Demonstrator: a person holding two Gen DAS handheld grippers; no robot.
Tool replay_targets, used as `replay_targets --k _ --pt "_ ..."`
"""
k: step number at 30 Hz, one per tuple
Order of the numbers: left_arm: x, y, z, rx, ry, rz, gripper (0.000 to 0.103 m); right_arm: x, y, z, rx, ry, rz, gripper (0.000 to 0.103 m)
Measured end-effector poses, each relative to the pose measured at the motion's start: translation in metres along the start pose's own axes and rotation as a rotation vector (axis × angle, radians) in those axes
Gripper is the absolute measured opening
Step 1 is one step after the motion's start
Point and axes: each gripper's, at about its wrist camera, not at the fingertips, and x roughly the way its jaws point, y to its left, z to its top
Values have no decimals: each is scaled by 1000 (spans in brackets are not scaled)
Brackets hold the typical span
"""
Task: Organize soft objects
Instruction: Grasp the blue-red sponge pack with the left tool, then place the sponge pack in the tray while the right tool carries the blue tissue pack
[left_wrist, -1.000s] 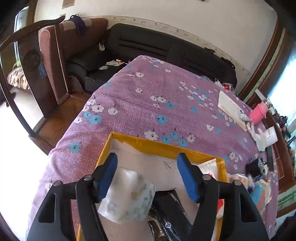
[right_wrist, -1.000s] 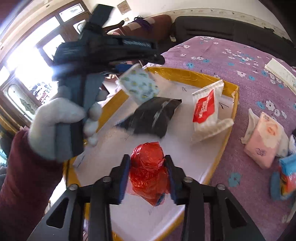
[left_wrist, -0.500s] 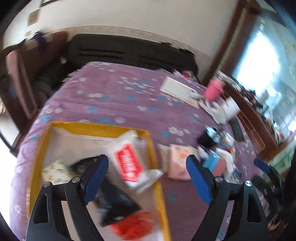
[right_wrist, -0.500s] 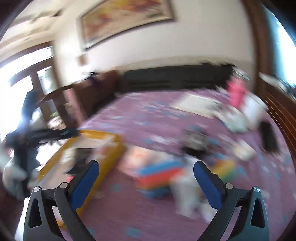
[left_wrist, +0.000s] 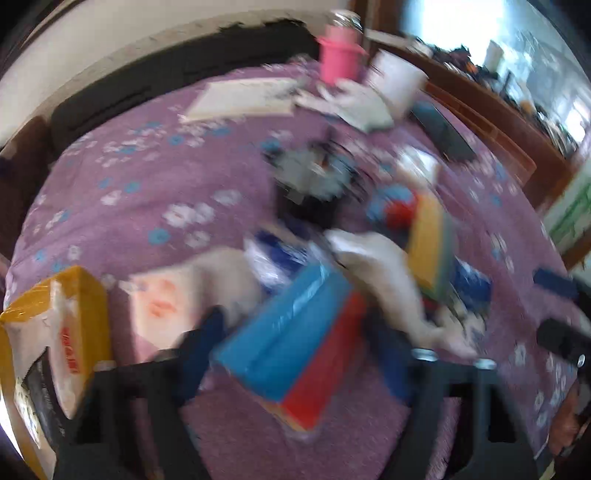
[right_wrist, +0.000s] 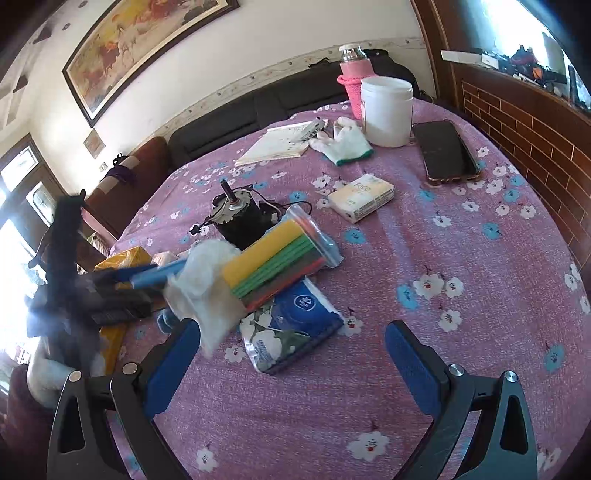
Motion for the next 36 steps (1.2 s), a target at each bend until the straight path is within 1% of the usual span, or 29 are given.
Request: replay_targets --k 1,2,3,5,8,10,12,14,16,17,18,21,23,25,26,27,28,29,30,33,35,36 --pt "-1 -10 -5 36 19 7 24 -1 0 0 -5 -3 -1 102" --pt "-10 -20 -13 73 2 27 24 -3 -1 -1 -11 -5 -3 102" --pt "-20 -28 -22 93 -2 3 23 -3 -4 -2 -14 -6 -3 102" --pt "-39 -35 -40 99 1 -53 22 -3 -9 -5 -13 -3 -1 102" --pt "-63 -40 -66 114 -20 -51 22 2 -15 -7 10 14 14 102" --pt "-71 -38 -77 97 -41 -31 30 6 -17 -8 31 26 26 102" --pt "-73 -30 -85 70 -69 -4 61 9 -16 -9 43 36 41 102" --pt "-69 -21 -92 45 -82 4 71 8 -10 -11 29 39 44 102" --pt "-65 -20 -95 66 -85 19 75 6 -4 -13 5 37 34 102" --pt "-62 -21 -97 77 -83 29 81 4 -2 -13 -7 34 25 102" --pt "-59 -21 -98 82 -79 36 85 3 0 -14 -17 32 14 102" --pt "-45 -28 -101 79 -54 19 85 3 0 -14 -14 34 4 102" --pt "-30 -32 -100 54 -26 19 85 6 -1 -14 3 48 5 102" --pt "-19 -34 -100 22 -15 20 85 8 -1 -14 15 60 8 102" --pt "-20 -33 -100 2 -32 11 77 10 -1 -14 19 66 6 102" --pt "-23 -33 -100 -2 -39 18 51 11 -2 -14 19 74 0 102" --pt "-27 -31 -99 -16 -45 8 33 12 -2 -14 18 79 -6 102" --pt "-30 -26 -100 -45 -39 -32 16 13 -2 -14 15 81 -14 102" --pt "-33 -21 -101 -72 -43 -63 16 16 -1 -12 6 85 -24 102" --pt "-48 -9 -110 -120 -80 -93 16 25 6 -8 -30 99 -35 102" --pt "-58 -2 -116 -155 -102 -126 16 36 13 -5 -47 126 -47 102" --pt "-63 1 -119 -170 -114 -127 16 43 16 -4 -42 144 -51 102"
